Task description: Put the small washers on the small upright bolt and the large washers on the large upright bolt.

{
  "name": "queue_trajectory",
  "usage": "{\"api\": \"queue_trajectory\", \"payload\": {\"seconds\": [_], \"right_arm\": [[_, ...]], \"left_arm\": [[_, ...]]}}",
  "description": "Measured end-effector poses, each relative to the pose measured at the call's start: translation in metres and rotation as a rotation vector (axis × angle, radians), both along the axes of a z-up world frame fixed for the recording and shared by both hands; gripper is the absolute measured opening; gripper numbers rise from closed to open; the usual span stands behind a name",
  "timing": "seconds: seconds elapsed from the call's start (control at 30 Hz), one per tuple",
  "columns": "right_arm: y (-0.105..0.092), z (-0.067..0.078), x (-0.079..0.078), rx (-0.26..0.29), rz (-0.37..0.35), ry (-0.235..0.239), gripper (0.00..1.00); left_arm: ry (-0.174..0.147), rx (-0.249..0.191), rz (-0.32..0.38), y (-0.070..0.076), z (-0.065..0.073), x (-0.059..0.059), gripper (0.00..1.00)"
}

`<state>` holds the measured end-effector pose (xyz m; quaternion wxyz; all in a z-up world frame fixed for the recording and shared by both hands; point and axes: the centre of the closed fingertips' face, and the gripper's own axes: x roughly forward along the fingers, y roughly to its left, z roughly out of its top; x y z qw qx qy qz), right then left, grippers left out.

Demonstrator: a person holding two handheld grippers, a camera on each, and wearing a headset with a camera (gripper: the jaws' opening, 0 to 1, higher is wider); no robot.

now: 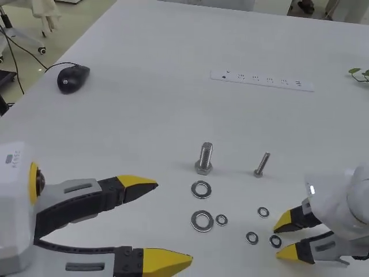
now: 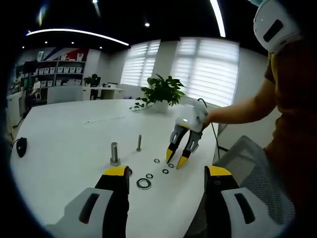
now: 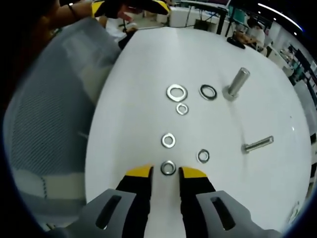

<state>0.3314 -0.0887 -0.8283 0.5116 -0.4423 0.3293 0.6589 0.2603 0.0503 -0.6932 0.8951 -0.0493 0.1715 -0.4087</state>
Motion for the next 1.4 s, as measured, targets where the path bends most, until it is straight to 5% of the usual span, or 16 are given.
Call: {"api": "queue_trajectory", "payload": {"seconds": [0.37,1.03,1.4], "right_arm": [[0.001,-0.002,0.002,-0.103,0.048,-0.029,0.17],[0.001,0.000,0.004,-0.094,0.011,-0.043,0.12],[0.003,0.034,0.028,-0.043,-0.049,-0.056,0.12]], "left_arm": [[-0.011,-0.005,0.010,0.000,0.002,-0.003,0.61],[-0.012,-0.007,0.014,0.000,0.003,-0.006,0.60],[-0.017,-0.006,0.006,-0.001,0.005,-0.004,0.60]]}}
